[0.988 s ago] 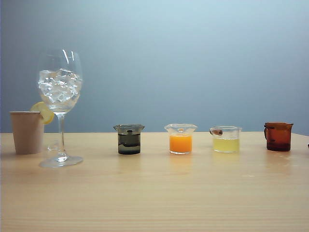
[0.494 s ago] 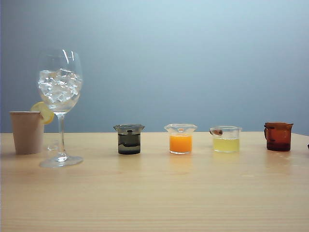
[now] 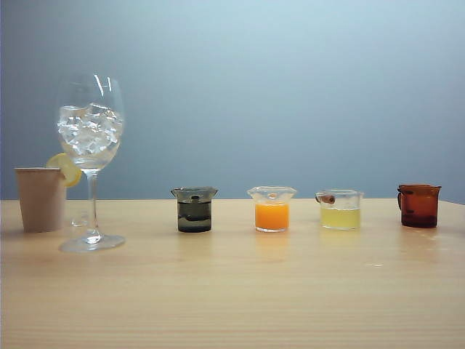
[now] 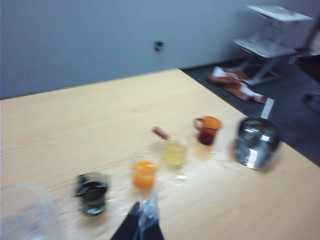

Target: Pick up the ice scoop on the desk filled with ice cubes, pour the ice into the goblet, and finally put the scoop back on the table.

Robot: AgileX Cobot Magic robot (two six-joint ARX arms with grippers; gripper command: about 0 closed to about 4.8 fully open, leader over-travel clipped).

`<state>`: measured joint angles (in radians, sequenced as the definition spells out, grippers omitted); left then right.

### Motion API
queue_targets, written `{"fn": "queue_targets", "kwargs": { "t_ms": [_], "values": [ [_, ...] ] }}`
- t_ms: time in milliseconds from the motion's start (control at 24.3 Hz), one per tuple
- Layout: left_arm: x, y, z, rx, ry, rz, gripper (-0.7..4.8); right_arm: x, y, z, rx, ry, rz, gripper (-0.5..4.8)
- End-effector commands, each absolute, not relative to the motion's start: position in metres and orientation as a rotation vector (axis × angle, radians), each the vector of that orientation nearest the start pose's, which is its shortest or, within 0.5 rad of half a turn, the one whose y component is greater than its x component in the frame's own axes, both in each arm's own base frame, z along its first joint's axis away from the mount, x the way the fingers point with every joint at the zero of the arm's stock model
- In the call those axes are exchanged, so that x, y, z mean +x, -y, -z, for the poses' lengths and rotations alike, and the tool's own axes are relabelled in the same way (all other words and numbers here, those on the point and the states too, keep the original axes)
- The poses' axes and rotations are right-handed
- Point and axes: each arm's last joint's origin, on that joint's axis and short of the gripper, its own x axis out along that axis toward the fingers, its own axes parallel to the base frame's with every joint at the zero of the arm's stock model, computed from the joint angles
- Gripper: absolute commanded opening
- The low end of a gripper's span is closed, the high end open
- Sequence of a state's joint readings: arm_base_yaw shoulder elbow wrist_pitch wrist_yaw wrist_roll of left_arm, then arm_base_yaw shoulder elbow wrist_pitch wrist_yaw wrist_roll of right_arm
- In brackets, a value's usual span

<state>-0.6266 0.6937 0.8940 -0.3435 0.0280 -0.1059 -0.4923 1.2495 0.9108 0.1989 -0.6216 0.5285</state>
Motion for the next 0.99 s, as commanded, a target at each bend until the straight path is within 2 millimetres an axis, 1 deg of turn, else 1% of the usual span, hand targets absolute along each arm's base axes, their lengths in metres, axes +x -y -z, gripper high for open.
{"fn": "queue_targets", "kwargs": {
  "t_ms": [41,124,247,412,453,494,535,659,741,906,988],
  "values": [
    [0.103,0.07,-0.363,-0.032,-0.208,0.496,-0.05,0.247,0.083,-0.334,0.51,-0.119,-0.107,-0.09],
    [0.095,0.063,-0.36,-0.024,-0.215,0.454,-0.05,0.241,0.061,-0.34,0.422,-0.131,-0.133,-0.09],
    [0.083,0.054,-0.354,-0.043,-0.179,0.453,-0.05,0.23,0.032,-0.345,0.345,-0.168,-0.174,-0.09],
    [0.067,0.043,-0.336,-0.111,-0.141,0.46,-0.05,0.212,0.004,-0.352,0.269,-0.192,-0.238,-0.09],
    [0.058,0.036,-0.327,-0.134,-0.112,0.462,-0.05,0.2,-0.008,-0.355,0.213,-0.197,-0.255,-0.09],
    [0.054,0.033,-0.324,-0.14,-0.095,0.464,-0.05,0.194,-0.012,-0.356,0.185,-0.197,-0.26,-0.09],
    [0.046,0.028,-0.318,-0.152,-0.063,0.469,-0.05,0.182,-0.021,-0.358,0.149,-0.189,-0.272,-0.09],
    [0.036,0.021,-0.306,-0.167,-0.028,0.481,-0.05,0.162,-0.028,-0.353,0.127,-0.17,-0.292,-0.09],
    [0.03,0.017,-0.287,-0.174,-0.012,0.488,-0.05,0.136,-0.033,-0.334,0.121,-0.164,-0.348,-0.09],
    [0.035,0.02,-0.272,-0.162,-0.055,0.489,-0.05,0.11,-0.033,-0.309,0.116,-0.135,-0.371,-0.09],
    [0.039,0.024,-0.265,-0.162,-0.061,0.493,-0.05,0.099,-0.031,-0.3,0.114,-0.111,-0.378,-0.09]
  ]
}}
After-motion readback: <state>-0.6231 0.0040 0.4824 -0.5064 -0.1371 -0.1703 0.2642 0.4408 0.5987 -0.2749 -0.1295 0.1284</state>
